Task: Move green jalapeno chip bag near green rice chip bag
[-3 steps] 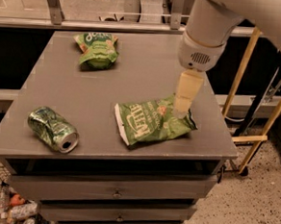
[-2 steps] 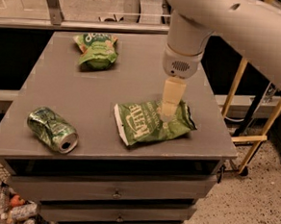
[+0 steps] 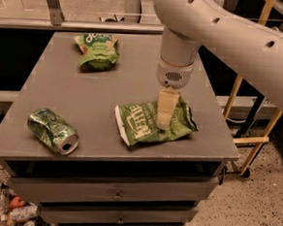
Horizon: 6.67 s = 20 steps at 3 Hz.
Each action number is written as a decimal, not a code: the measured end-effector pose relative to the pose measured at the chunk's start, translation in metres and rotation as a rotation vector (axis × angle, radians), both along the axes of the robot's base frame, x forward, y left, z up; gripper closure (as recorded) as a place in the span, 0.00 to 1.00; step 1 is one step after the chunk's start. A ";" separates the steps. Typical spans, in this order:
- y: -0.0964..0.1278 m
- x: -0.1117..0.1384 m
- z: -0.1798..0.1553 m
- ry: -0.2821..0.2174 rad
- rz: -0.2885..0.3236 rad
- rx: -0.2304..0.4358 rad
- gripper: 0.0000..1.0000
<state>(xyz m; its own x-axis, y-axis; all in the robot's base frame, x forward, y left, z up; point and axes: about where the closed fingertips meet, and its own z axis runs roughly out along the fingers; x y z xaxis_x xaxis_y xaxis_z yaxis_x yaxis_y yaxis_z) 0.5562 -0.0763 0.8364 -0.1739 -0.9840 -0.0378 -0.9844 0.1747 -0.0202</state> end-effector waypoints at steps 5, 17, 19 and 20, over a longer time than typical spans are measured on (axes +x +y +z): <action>-0.011 0.014 0.047 -0.124 0.001 0.033 1.00; 0.081 0.249 0.026 -0.361 0.162 0.150 0.27; 0.083 0.233 0.053 -0.373 0.208 0.259 0.00; 0.080 0.214 0.086 -0.403 0.239 0.353 0.00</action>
Offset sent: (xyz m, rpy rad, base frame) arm -0.0159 -0.0186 -0.0324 0.0065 0.1011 -0.0269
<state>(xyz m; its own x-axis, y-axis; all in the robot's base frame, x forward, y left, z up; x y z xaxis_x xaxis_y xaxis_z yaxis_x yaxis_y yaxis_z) 0.7699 0.0034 0.9221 0.1479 -0.9099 -0.3875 -0.9239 0.0127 -0.3824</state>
